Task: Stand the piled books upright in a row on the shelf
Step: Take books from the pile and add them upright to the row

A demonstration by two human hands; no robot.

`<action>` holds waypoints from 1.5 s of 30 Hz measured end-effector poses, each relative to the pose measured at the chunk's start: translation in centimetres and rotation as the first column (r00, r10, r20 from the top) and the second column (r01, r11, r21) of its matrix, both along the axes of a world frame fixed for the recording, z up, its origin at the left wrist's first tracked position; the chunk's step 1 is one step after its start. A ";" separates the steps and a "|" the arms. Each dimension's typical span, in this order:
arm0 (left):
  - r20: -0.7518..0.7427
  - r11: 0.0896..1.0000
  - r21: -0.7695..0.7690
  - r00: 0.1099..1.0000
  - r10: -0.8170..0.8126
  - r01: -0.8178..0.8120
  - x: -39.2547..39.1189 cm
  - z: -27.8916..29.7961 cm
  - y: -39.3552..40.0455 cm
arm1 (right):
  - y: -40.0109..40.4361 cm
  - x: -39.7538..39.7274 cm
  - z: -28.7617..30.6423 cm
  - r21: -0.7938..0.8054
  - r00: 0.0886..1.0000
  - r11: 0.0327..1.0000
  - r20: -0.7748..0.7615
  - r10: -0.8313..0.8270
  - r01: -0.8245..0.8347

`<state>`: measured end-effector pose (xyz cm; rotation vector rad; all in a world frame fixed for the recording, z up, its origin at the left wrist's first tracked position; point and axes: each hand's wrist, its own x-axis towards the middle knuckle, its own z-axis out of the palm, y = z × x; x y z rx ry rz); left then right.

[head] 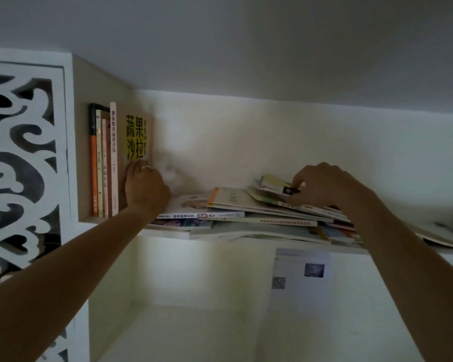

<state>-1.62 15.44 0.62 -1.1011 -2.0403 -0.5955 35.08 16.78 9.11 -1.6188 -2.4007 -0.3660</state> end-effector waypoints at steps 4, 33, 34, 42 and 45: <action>0.021 0.996 0.064 0.998 -0.060 0.058 -0.3 0.2 0.0 | 0.7 0.3 -0.7 0.278 0.995 0.960 -0.078 0.064 -0.040; 0.271 0.636 0.494 0.590 -0.761 0.593 -2.5 1.4 -1.8 | -2.2 -25.3 -1.7 0.563 0.641 0.724 -0.394 0.658 -0.398; 0.317 0.578 0.562 0.492 -0.811 0.591 -3.0 1.3 -2.0 | -2.1 -26.0 -1.4 0.502 0.636 0.722 -0.371 0.677 -0.476; 0.304 0.539 0.634 0.462 -0.833 0.554 -0.8 1.1 -2.9 | -0.1 -20.1 -0.3 -0.061 0.924 0.923 0.007 0.382 -0.380; 0.241 0.477 0.700 0.453 -0.858 0.532 -0.7 0.4 -2.5 | 0.4 -19.2 -0.8 0.158 0.893 0.908 -0.178 0.414 -0.389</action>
